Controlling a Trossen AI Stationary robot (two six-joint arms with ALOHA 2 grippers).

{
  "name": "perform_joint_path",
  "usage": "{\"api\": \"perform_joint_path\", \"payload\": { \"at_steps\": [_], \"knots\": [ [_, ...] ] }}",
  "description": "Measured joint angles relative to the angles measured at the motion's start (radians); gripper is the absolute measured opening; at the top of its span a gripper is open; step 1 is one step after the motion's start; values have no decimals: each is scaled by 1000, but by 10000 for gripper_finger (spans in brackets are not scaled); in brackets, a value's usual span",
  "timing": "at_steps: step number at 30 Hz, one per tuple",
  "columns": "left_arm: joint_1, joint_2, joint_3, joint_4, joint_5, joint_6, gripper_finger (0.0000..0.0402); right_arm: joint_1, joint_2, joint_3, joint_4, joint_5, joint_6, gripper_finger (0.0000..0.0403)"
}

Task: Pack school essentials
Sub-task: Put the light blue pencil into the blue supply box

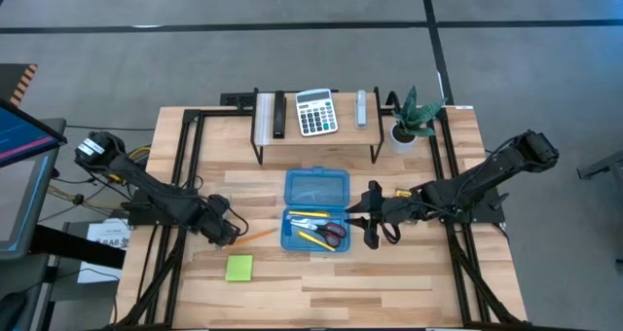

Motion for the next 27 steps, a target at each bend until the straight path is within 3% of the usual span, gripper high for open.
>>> {"api": "perform_joint_path", "payload": {
  "at_steps": [7,15,27],
  "knots": [
    [-2,5,11,-17,-44,33,108,0,0,0,0,0,0,159],
    [-2,8,18,-18,-81,67,10,0,0,0,-6,0,0,159],
    [-2,4,16,-23,-125,148,1,-7,0,0,-6,0,0,159]
  ]
}}
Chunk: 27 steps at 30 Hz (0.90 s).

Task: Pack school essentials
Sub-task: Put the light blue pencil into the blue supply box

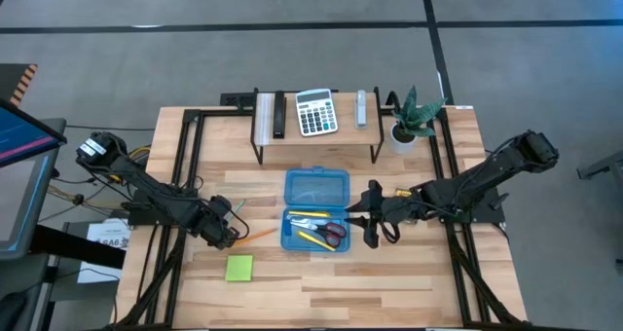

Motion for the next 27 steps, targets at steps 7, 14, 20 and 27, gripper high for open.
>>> {"api": "perform_joint_path", "payload": {
  "at_steps": [7,14,20,27],
  "knots": [
    [32,-35,-2,13,6,61,0,0,0,0,0,0,-1,159],
    [86,-39,54,14,-73,188,0,0,0,0,0,2,-1,159],
    [146,-40,134,9,-100,333,0,0,0,0,0,2,-4,159],
    [183,-39,264,26,-146,528,0,0,0,0,-10,2,-3,159]
  ]
}}
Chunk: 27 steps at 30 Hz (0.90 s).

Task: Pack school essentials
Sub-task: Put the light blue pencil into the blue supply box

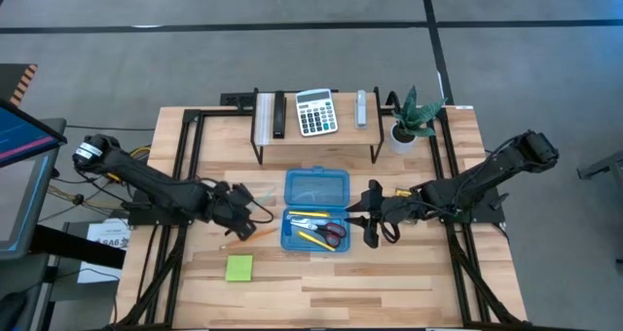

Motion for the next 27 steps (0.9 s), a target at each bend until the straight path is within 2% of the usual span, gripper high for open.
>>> {"api": "perform_joint_path", "payload": {
  "at_steps": [8,16,22,27],
  "knots": [
    [3,33,90,236,-17,276,0,0,0,0,-23,0,1,159],
    [39,243,248,280,73,461,0,0,-52,21,-149,3,36,159],
    [64,425,401,280,156,627,0,46,-138,21,-231,116,67,159],
    [91,534,481,281,208,711,0,103,-161,20,-252,198,71,159]
  ]
}}
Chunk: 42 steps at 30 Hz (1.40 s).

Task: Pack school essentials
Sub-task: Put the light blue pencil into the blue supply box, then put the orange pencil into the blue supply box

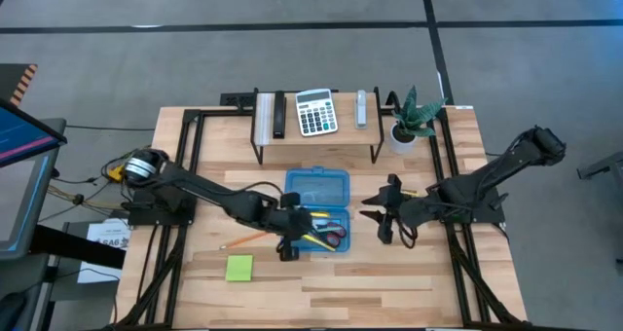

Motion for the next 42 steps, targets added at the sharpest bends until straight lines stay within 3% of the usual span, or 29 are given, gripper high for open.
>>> {"api": "perform_joint_path", "payload": {
  "at_steps": [10,20,23,33,37,42],
  "knots": [
    [51,104,17,3,59,44,12,18,13,0,4,18,2,159],
    [57,104,17,-4,44,49,115,8,15,0,4,18,2,159],
    [54,90,17,-77,36,38,139,8,15,0,3,18,2,159],
    [-78,-39,7,-390,-212,-154,151,12,15,0,0,18,1,159],
    [-164,-133,-85,-395,-322,-242,151,12,15,0,1,17,1,159],
    [-245,-275,-260,-347,-337,-420,151,11,15,0,8,17,1,159]
  ]
}}
